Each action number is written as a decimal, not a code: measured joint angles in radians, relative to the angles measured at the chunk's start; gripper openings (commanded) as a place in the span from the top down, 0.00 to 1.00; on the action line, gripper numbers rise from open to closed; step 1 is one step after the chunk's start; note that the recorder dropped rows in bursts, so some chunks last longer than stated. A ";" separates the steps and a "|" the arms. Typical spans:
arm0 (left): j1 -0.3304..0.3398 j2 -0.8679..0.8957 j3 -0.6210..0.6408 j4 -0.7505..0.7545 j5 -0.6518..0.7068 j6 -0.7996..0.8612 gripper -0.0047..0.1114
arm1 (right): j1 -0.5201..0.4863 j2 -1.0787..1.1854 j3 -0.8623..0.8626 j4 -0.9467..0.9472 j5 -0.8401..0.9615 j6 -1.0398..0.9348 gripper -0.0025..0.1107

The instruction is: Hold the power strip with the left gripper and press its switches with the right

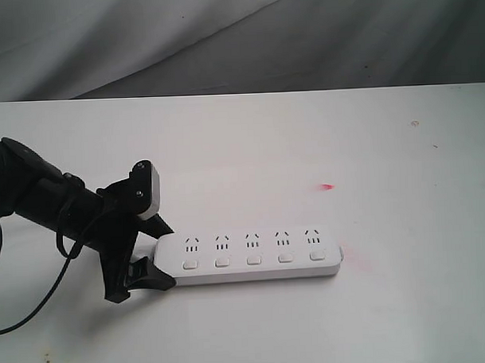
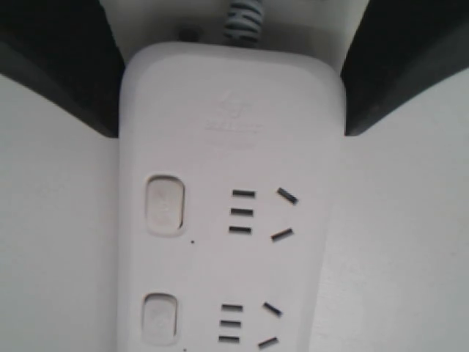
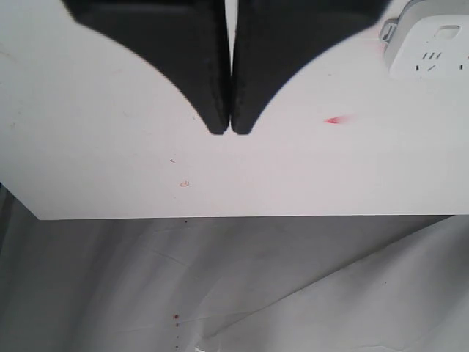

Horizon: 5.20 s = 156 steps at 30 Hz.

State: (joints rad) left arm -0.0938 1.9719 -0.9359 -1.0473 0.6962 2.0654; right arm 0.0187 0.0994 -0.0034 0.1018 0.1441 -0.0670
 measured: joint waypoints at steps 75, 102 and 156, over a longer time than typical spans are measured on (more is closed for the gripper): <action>0.000 0.000 0.000 0.000 0.000 0.002 0.37 | 0.585 1.245 -1.165 0.148 0.776 -0.555 0.98; 0.000 0.000 0.000 0.000 0.000 0.002 0.37 | 0.587 1.700 -1.261 0.559 0.605 -1.169 0.73; 0.000 0.000 0.000 0.000 0.000 0.004 0.37 | 0.656 1.977 -1.261 0.798 0.316 -1.522 0.50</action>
State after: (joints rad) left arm -0.0938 1.9719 -0.9359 -1.0473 0.6962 2.0693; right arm 0.6746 2.0761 -1.2644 0.8996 0.4603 -1.5888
